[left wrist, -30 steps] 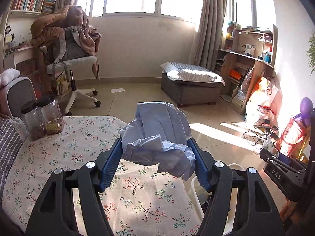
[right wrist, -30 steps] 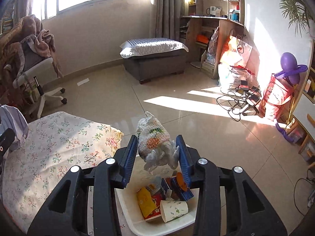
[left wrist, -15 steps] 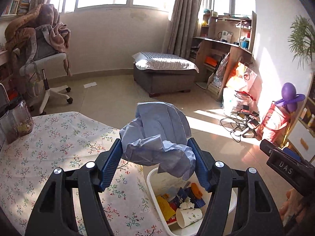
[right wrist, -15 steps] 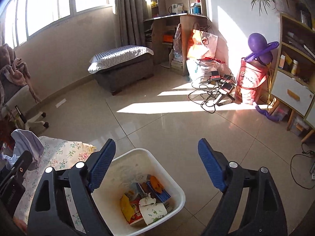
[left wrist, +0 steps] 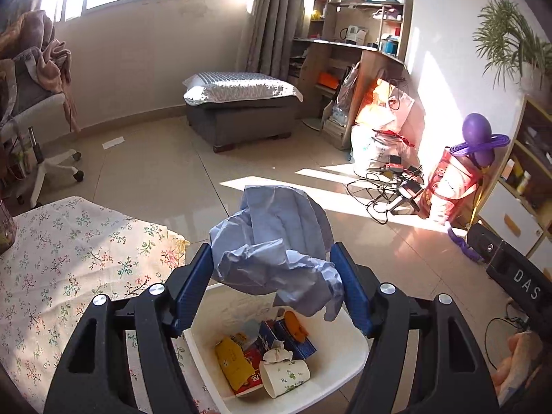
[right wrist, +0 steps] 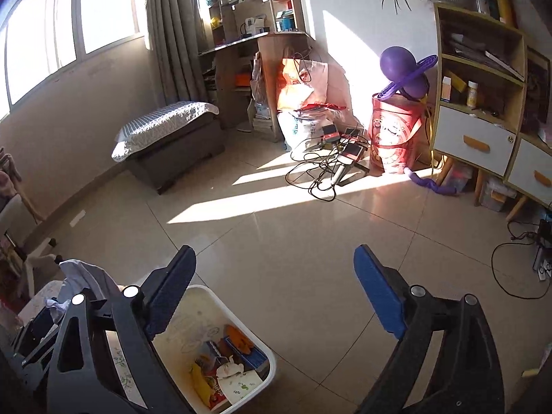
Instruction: Collect trash
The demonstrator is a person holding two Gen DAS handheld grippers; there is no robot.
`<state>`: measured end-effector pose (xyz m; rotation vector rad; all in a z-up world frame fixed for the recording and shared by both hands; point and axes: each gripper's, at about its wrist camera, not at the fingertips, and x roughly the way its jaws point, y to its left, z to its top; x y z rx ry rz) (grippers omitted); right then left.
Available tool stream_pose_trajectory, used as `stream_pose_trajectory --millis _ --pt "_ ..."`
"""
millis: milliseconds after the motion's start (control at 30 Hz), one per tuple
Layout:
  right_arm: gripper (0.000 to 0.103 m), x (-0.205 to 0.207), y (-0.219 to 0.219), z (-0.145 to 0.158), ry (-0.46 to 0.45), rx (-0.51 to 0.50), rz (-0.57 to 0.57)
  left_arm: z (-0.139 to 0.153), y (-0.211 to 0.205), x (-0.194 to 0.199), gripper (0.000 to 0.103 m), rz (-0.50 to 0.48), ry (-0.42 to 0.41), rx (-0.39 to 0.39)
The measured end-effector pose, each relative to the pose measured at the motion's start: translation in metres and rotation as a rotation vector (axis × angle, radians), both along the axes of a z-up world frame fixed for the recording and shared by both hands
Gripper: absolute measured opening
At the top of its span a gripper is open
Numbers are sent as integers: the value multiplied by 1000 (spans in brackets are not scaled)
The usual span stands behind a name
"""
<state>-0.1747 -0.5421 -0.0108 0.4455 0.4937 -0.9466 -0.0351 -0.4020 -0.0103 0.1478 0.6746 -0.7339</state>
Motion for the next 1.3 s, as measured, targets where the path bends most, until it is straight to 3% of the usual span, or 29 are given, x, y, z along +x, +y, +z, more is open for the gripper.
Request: stream_pose_trajectory --millis 133,267,733,1033,1300 --pt "92 -5 -4 2 -16 -3 -18 -4 -13 -5 85 -32 26 21" --pt "94 -5 -2 3 -17 -11 -20 -4 -15 -5 92 -40 41 34" --pt "96 9 26 14 -5 -90 48 12 28 -7 94 24 -31 48" --pt "96 23 78 33 -82 -168 159 30 93 1 96 170 -101 44" --pt "96 41 152 38 -98 -176 355 42 176 10 96 346 -169 26"
